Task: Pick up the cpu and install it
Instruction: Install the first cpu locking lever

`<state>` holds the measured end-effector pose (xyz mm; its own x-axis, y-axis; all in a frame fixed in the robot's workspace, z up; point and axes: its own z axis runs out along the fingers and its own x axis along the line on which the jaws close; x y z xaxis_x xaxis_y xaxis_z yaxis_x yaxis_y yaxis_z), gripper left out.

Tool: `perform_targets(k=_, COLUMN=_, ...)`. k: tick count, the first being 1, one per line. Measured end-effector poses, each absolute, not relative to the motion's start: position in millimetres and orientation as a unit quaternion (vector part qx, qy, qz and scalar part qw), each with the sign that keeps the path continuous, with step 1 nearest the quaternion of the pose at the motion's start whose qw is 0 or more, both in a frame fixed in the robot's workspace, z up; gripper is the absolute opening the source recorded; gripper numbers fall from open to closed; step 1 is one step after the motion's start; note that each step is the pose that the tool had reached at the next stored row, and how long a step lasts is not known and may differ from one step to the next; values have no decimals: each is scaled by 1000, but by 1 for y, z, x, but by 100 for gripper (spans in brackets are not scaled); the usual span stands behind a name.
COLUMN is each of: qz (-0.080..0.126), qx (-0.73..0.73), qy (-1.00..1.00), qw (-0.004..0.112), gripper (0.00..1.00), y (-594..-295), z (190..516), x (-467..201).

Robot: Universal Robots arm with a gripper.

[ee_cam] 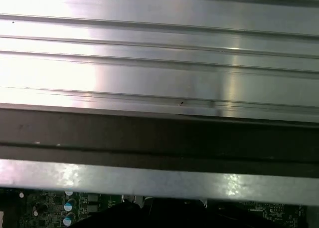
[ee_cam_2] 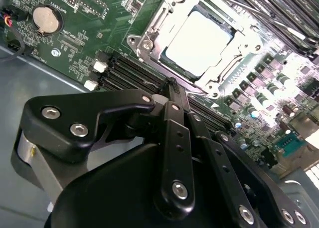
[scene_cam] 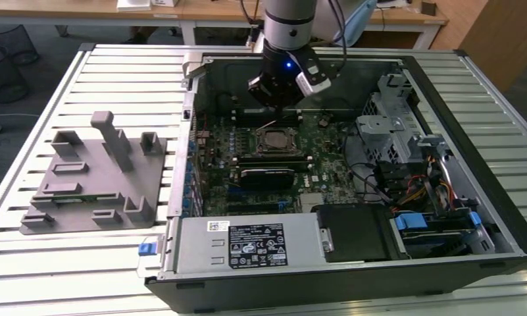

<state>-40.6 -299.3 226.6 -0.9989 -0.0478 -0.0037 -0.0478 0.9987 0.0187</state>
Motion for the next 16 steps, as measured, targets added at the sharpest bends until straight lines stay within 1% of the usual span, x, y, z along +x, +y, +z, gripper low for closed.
perform_targets(k=16, qz=9, qx=-24, qy=1000, qw=2, gripper=11, y=-295, z=212, x=-29)
